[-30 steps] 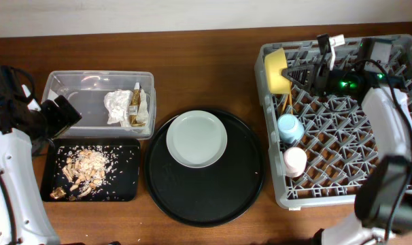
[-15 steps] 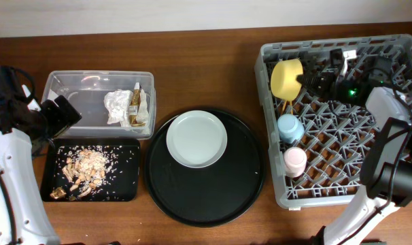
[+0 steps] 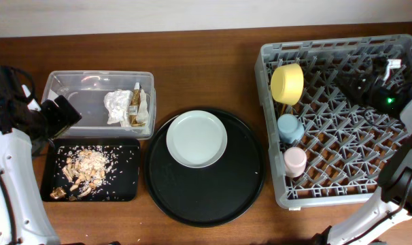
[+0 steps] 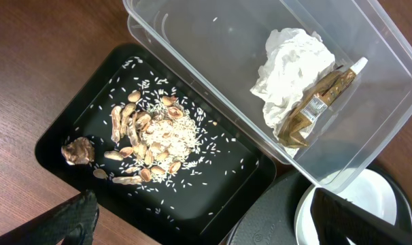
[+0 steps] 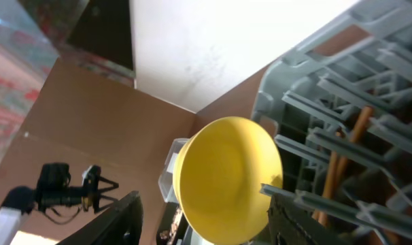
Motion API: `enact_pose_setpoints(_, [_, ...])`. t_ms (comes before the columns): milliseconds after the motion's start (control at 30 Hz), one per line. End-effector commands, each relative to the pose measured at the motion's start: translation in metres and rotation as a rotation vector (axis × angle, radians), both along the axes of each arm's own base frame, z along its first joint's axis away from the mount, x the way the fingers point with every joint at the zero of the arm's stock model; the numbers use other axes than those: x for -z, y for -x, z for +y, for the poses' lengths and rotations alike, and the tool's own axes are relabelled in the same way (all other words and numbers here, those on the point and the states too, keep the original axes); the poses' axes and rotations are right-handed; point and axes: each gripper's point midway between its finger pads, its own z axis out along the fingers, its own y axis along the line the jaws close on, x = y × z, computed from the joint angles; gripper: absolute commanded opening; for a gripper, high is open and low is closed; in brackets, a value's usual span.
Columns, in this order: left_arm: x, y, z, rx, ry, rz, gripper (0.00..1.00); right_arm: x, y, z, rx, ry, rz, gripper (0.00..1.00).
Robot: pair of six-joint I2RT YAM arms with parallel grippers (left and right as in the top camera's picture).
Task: Sort waste into correct bins and load items into the dishwasher rack
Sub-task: 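Carry the yellow bowl to the rack and release it with the right gripper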
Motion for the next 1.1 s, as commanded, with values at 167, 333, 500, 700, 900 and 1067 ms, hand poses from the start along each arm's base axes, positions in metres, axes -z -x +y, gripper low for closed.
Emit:
enact_pose_setpoints(167, [0.002, 0.0, 0.0, 0.003, 0.005, 0.007, 0.99, -0.065, 0.002, 0.038, 0.122, 0.433, 0.025, 0.34])
enact_pose_setpoints(333, [0.002, 0.0, 0.0, 0.003, 0.005, 0.007, 0.99, -0.103, 0.022, 0.103, 0.115, 0.777, -0.082, 0.12])
enact_pose_setpoints(500, [0.002, 0.0, 0.0, 0.003, 0.005, 0.007, 0.99, -0.069, 0.033, 0.152, 0.017, 1.022, -0.022, 0.04])
enact_pose_setpoints(700, [0.002, 0.0, 0.0, 0.003, 0.005, 0.007, 0.99, -0.004, 0.02, 0.152, -0.013, 1.207, 0.141, 0.04])
enact_pose_setpoints(900, [0.002, 0.001, 0.0, 0.003, 0.005, 0.007, 0.99, 0.028, 0.011, 0.111, 0.106, 1.275, 0.321, 0.04])
enact_pose_setpoints(1067, [0.002, 0.0, 0.0, 0.003, 0.005, 0.007, 0.99, -0.003, 0.011, 0.079, 0.297, 1.249, 0.36, 0.04])
